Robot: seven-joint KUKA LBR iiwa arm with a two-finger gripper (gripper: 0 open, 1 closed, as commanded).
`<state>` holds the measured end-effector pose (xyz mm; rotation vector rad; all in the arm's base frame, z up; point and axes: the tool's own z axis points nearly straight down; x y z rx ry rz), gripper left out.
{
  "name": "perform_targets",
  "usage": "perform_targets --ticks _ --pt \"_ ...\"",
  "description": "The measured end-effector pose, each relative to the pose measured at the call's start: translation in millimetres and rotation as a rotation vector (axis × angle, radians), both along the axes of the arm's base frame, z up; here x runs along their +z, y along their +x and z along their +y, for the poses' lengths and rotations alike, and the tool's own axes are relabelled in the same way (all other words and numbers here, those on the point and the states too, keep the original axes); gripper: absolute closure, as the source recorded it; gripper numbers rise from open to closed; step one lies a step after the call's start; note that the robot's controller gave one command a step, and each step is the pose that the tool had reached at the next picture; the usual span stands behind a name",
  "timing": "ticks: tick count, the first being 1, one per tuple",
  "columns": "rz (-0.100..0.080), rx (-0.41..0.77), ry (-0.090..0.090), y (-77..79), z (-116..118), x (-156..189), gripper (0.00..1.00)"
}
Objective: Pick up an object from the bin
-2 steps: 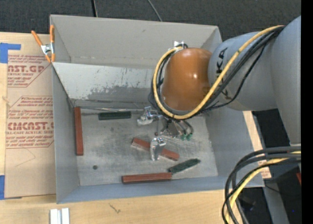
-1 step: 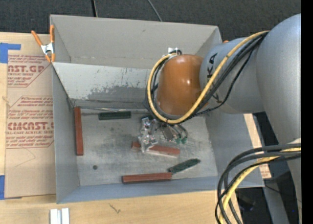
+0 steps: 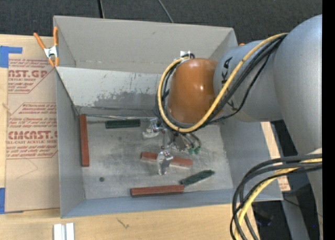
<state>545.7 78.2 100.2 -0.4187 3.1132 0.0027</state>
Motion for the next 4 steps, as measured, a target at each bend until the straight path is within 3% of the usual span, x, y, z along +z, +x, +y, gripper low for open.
perform_targets --ticks 1,2,3,4 --pt "0.000 0.000 0.000 0.0 0.0 0.0 0.00" --pt "-0.019 -0.113 0.006 12.8 -35.8 -23.0 1.00" --pt "-0.019 -0.113 0.007 12.8 -35.8 -23.0 1.00" --pt "-0.007 -0.107 -0.001 13.8 -55.4 167.9 1.00"
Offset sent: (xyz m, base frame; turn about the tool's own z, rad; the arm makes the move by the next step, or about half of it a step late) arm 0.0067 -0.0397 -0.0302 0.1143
